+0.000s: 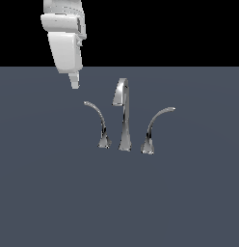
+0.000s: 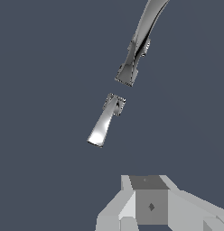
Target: Turn on the faucet by rotating a designated handle.
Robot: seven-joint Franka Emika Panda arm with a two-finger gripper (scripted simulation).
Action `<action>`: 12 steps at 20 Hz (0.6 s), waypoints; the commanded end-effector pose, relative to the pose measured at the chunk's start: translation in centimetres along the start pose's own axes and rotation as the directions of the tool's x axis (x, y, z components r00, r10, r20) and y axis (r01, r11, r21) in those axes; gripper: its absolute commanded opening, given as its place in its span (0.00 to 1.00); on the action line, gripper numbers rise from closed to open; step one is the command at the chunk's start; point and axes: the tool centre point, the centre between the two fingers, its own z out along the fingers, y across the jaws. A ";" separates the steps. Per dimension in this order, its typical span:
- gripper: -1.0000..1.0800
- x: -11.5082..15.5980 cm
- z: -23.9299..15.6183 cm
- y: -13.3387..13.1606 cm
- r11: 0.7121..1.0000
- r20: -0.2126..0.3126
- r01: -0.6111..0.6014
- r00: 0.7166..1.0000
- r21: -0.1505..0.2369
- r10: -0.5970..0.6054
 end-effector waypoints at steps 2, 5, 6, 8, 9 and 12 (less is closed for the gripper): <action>0.00 0.6 1.3 -1.5 0.997 -0.001 -0.072 0.997 0.000 0.072; 0.00 1.3 2.5 -2.7 0.991 -0.003 -0.137 0.991 0.000 0.137; 0.00 1.6 2.9 -3.2 0.987 -0.003 -0.159 0.987 0.000 0.159; 0.00 2.1 3.7 -4.0 0.980 -0.004 -0.200 0.980 0.000 0.200; 0.00 2.4 4.1 -4.3 0.976 -0.004 -0.219 0.976 0.000 0.219; 0.00 3.1 5.0 -5.3 0.962 -0.005 -0.273 0.962 0.000 0.273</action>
